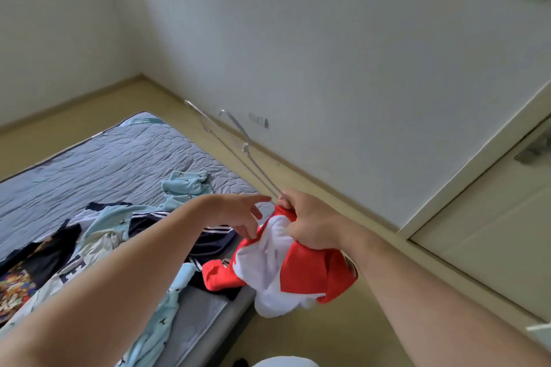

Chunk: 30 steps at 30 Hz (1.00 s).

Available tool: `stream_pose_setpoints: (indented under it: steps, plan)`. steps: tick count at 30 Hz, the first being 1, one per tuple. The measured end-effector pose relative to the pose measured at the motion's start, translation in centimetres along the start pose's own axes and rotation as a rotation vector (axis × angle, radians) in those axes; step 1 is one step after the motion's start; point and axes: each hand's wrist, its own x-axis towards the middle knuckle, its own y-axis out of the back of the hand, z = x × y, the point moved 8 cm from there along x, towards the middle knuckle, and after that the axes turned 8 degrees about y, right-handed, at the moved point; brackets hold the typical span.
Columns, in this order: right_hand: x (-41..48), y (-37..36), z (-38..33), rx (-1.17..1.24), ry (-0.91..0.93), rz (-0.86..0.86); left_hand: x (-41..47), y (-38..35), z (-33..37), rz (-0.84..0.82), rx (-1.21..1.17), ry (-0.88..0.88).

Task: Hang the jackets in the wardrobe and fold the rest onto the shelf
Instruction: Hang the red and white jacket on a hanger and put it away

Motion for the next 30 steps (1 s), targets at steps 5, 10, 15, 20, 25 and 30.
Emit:
stream_pose_setpoints:
  steps: [5, 10, 15, 20, 25, 30]
  plan:
    - [-4.1, 3.6, 1.7, 0.076, -0.047, 0.086, 1.3, -4.8, 5.9, 0.057, 0.266, -0.055]
    - [-8.5, 6.5, 4.9, 0.055, -0.146, 0.16, 2.3, -4.2, 8.9, 0.448, 0.509, -0.184]
    - [-13.0, 9.0, 9.7, 0.122, -0.358, 0.314, 0.4, -4.3, 10.5, 0.68, 0.455, -0.412]
    - [-15.7, 12.1, 12.1, 0.175, -0.482, 0.555, -2.6, -7.5, 12.6, 0.867, 0.778, -0.785]
    - [-16.1, 14.7, 11.4, 0.141, -0.452, 0.69, -1.4, -7.5, 13.8, 0.823, 0.793, -0.696]
    - [-17.4, 14.8, 12.4, 0.119, -0.503, 0.7, -1.6, -4.9, 16.1, 0.72, 0.687, -0.648]
